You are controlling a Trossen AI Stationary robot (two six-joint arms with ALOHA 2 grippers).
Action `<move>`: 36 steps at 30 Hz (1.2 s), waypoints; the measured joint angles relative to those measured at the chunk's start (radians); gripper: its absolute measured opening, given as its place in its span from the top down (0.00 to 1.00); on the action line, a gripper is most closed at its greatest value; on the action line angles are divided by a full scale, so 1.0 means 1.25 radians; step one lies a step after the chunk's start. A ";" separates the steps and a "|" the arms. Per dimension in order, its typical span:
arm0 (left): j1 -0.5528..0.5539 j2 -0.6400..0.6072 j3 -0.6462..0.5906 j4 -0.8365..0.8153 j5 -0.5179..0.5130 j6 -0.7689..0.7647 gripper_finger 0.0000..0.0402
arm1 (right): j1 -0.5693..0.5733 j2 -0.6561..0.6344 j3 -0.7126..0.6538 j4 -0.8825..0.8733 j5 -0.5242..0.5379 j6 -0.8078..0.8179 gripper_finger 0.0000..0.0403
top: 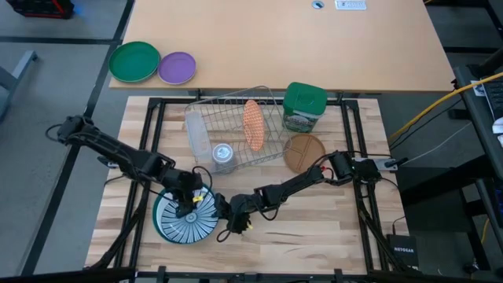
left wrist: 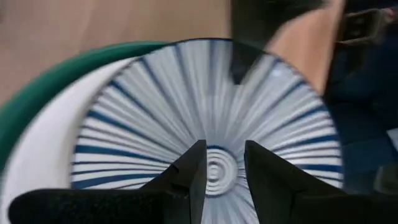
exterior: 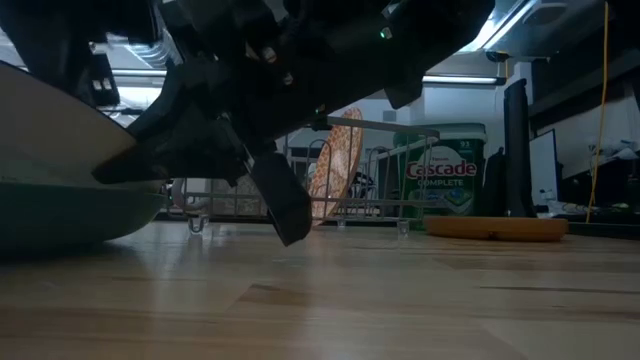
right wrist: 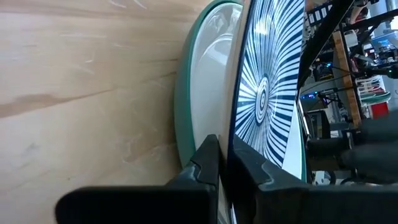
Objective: Sort dishes
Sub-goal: Put the blue and white plate in the dish rack
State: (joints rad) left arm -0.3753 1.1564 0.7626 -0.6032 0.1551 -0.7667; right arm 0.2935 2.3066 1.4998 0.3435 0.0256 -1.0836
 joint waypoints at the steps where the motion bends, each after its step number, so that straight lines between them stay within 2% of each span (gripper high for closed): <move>1: -0.011 0.000 0.004 0.010 0.000 -0.010 0.76 | 0.000 0.000 0.000 0.000 0.006 0.000 0.96; 8: -0.103 0.002 0.016 0.014 -0.006 -0.120 0.76 | 0.001 0.000 0.000 -0.002 0.036 0.001 0.95; 17: -0.203 0.002 0.016 0.015 -0.108 -0.227 0.76 | 0.001 -0.001 -0.001 0.003 0.038 0.097 0.96; 25: -0.231 0.016 0.016 0.026 -0.237 -0.175 0.76 | 0.001 -0.002 0.000 0.009 0.041 0.196 0.95; 30: -0.243 0.043 0.016 0.069 -0.241 -0.093 0.76 | 0.001 -0.003 0.000 0.009 0.065 0.237 0.95; 36: -0.246 0.046 0.046 0.071 -0.256 -0.087 0.76 | 0.001 -0.003 0.000 0.007 0.072 0.257 0.95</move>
State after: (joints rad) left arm -0.6827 1.2140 0.8203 -0.5142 -0.1649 -0.8748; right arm 0.2947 2.3032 1.4994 0.3519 0.1161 -0.7626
